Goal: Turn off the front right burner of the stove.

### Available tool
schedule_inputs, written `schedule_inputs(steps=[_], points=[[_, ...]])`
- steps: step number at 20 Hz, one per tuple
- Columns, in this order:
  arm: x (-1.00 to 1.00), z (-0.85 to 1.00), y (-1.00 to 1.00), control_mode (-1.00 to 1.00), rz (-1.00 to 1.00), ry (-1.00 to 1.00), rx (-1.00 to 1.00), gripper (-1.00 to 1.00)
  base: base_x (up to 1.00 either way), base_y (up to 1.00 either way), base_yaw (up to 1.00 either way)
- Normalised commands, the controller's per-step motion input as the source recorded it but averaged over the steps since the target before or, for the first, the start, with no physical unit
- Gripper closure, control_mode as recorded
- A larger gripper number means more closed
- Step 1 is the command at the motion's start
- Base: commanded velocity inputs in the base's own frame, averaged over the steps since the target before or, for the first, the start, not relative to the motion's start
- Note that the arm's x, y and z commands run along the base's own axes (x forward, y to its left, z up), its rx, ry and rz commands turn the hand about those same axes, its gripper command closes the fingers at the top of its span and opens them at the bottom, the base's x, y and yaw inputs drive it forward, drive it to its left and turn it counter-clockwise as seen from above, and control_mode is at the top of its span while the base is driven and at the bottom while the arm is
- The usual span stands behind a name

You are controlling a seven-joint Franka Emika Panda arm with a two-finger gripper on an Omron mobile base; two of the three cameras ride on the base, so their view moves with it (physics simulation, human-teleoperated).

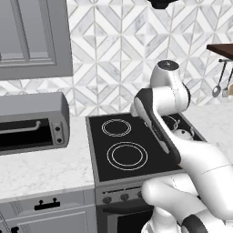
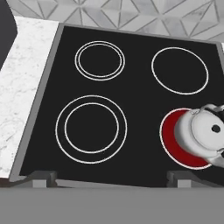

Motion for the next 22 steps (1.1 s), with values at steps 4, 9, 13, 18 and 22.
schedule_inputs(steps=[4, 9, 13, 18, 22], points=[[0.0, 0.0, 0.0, 1.0, 0.0, 0.0, 0.0, -1.0, 0.03, 0.56, 0.0], [0.0, 0.0, 0.0, 1.0, 0.0, 0.0, 0.0, -1.0, 0.03, 0.43, 0.0], [0.0, 0.0, 0.0, 1.0, 0.0, 0.0, 0.0, -1.0, 0.03, 0.24, -0.01], [0.0, 0.0, 0.0, 1.0, 0.0, 0.0, 0.0, -1.0, 0.01, 0.22, -0.02], [0.0, 0.0, 0.0, 1.0, 0.0, 0.0, 0.0, -1.0, 0.05, 0.35, -0.05]])
